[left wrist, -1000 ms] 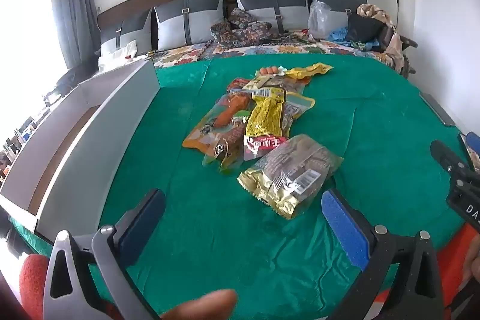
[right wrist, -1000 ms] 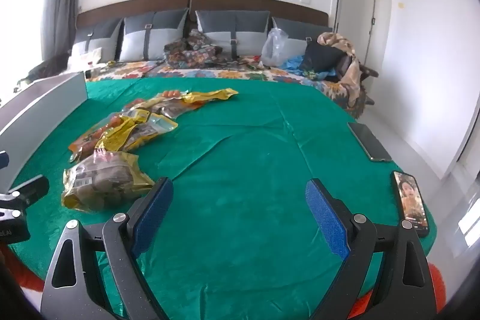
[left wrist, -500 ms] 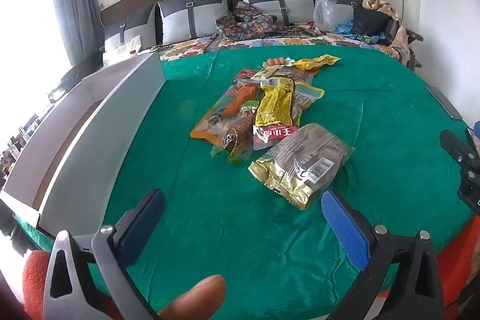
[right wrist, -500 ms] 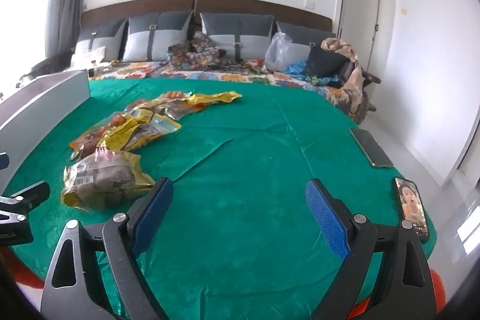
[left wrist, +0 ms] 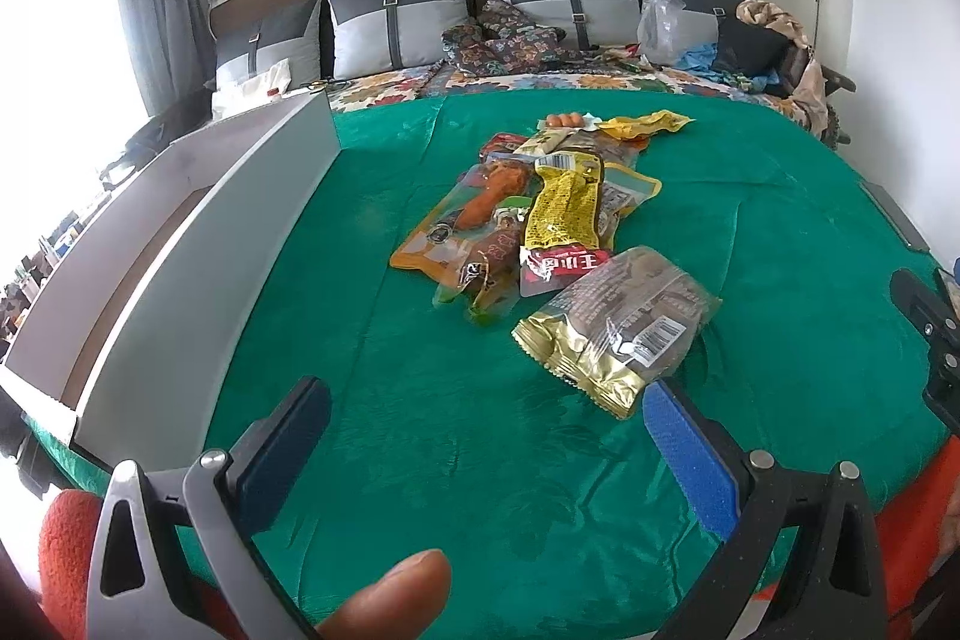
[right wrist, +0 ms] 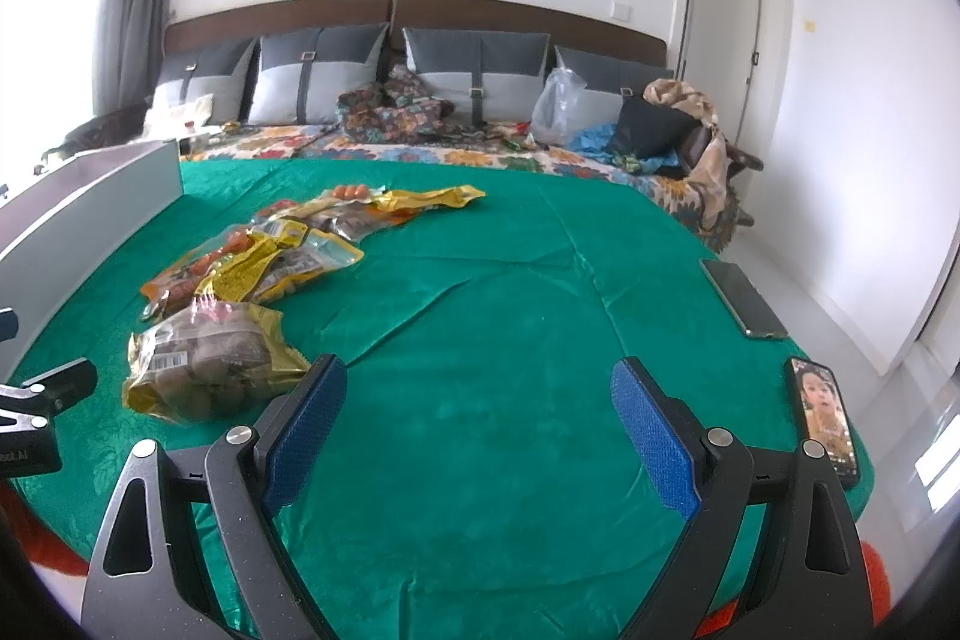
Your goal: Organize snacks
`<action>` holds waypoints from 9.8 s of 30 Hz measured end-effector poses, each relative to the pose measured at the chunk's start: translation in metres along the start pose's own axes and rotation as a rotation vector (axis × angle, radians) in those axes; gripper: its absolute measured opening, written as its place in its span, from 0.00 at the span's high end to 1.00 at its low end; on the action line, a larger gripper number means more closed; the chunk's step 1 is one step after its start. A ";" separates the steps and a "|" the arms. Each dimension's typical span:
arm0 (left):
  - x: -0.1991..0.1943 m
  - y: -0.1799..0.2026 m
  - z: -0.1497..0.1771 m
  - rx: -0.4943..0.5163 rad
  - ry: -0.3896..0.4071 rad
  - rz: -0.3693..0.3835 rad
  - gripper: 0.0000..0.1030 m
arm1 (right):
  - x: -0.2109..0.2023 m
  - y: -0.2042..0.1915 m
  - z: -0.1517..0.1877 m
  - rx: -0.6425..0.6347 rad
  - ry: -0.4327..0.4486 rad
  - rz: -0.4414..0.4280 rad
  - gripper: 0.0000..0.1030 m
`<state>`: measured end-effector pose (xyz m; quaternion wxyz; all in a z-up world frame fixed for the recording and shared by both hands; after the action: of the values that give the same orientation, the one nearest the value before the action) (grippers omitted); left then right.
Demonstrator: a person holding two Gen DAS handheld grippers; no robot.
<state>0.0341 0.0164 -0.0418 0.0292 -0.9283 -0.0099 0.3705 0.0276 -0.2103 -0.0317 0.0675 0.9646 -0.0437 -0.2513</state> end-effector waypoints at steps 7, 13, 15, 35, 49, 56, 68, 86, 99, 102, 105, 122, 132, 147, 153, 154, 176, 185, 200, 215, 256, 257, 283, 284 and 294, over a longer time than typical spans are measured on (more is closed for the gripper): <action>0.000 -0.005 -0.001 -0.018 0.000 -0.001 0.00 | -0.001 -0.001 0.000 -0.004 0.011 0.000 0.11; 0.000 -0.006 -0.001 -0.018 0.001 -0.001 0.00 | -0.001 -0.001 0.000 -0.001 0.011 0.001 0.11; 0.000 -0.006 -0.001 -0.018 -0.001 -0.001 0.00 | -0.001 -0.002 0.000 -0.002 0.012 0.000 0.11; 0.011 -0.015 0.006 -0.026 -0.033 -0.006 0.00 | 0.004 -0.008 0.003 -0.016 -0.002 -0.026 0.11; 0.069 -0.032 0.022 -0.003 -0.162 0.008 0.00 | 0.020 -0.012 0.019 0.024 -0.093 -0.147 0.11; 0.090 -0.057 0.038 -0.073 -0.224 0.003 0.00 | 0.036 -0.030 0.038 0.035 -0.220 -0.324 0.11; 0.089 -0.063 0.041 -0.095 -0.205 0.030 0.00 | 0.091 -0.106 0.033 -0.108 -0.383 -0.466 0.11; 0.092 -0.066 0.038 -0.125 -0.206 0.005 0.00 | 0.133 0.056 0.043 0.095 -0.382 0.040 0.11; 0.093 -0.066 0.039 -0.140 -0.187 -0.013 0.00 | 0.169 0.063 0.030 0.125 -0.399 -0.048 0.09; 0.092 -0.067 0.039 -0.137 -0.181 -0.012 0.00 | 0.169 0.063 0.030 0.126 -0.399 -0.049 0.09; 0.091 -0.067 0.040 -0.134 -0.174 -0.011 0.00 | 0.169 0.064 0.030 0.126 -0.398 -0.049 0.09; 0.093 -0.067 0.037 -0.132 -0.176 -0.005 0.00 | 0.168 0.064 0.030 0.128 -0.398 -0.050 0.09; 0.093 -0.067 0.036 -0.132 -0.175 -0.005 0.00 | 0.168 0.064 0.029 0.129 -0.398 -0.050 0.09; 0.093 -0.068 0.036 -0.133 -0.175 -0.004 0.00 | 0.168 0.064 0.029 0.129 -0.398 -0.050 0.09; 0.093 -0.068 0.036 -0.132 -0.175 -0.004 0.00 | 0.168 0.064 0.029 0.130 -0.398 -0.050 0.09; 0.093 -0.068 0.036 -0.133 -0.175 -0.004 0.00 | 0.168 0.065 0.029 0.130 -0.398 -0.050 0.09; 0.093 -0.068 0.037 -0.134 -0.175 -0.004 0.00 | 0.168 0.065 0.029 0.131 -0.398 -0.051 0.09; 0.105 -0.070 0.022 -0.109 -0.285 0.044 0.00 | 0.169 0.065 0.029 0.131 -0.398 -0.051 0.09; 0.156 -0.010 -0.143 0.078 -0.260 0.241 0.01 | 0.169 0.065 0.029 0.132 -0.398 -0.050 0.09; 0.174 -0.010 -0.140 0.006 -0.345 0.227 0.72 | 0.169 0.065 0.029 0.132 -0.398 -0.051 0.09; 0.130 -0.063 -0.001 -0.072 -0.390 0.054 0.00 | 0.169 0.065 0.029 0.133 -0.398 -0.050 0.09; 0.129 -0.063 0.000 -0.070 -0.389 0.055 0.00 | 0.169 0.065 0.028 0.133 -0.397 -0.051 0.09; 0.084 -0.089 0.001 -0.190 -0.249 0.165 0.75 | 0.125 0.018 -0.008 0.674 -0.591 -0.443 0.11; 0.082 -0.091 0.002 -0.194 -0.246 0.168 0.75 | 0.125 0.001 -0.010 0.687 -0.641 -0.461 0.11; 0.069 -0.104 0.012 -0.210 -0.210 0.177 0.75 | 0.139 -0.140 -0.024 0.391 -0.779 -0.296 0.11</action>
<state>0.0766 0.1233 -0.0917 -0.1019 -0.8796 0.0304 0.4636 0.1674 -0.0856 -0.0993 -0.1739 0.7887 0.0259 -0.5891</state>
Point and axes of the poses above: each gripper's, at about its wrist camera, not at the fingertips, and x roughly the way its jaws point, y to its right, z to its underside, the point moved 4 cm from there along x, roughly the way its jaws point, and after that the axes turned 1 degree about -x, right-handed, at the moved point
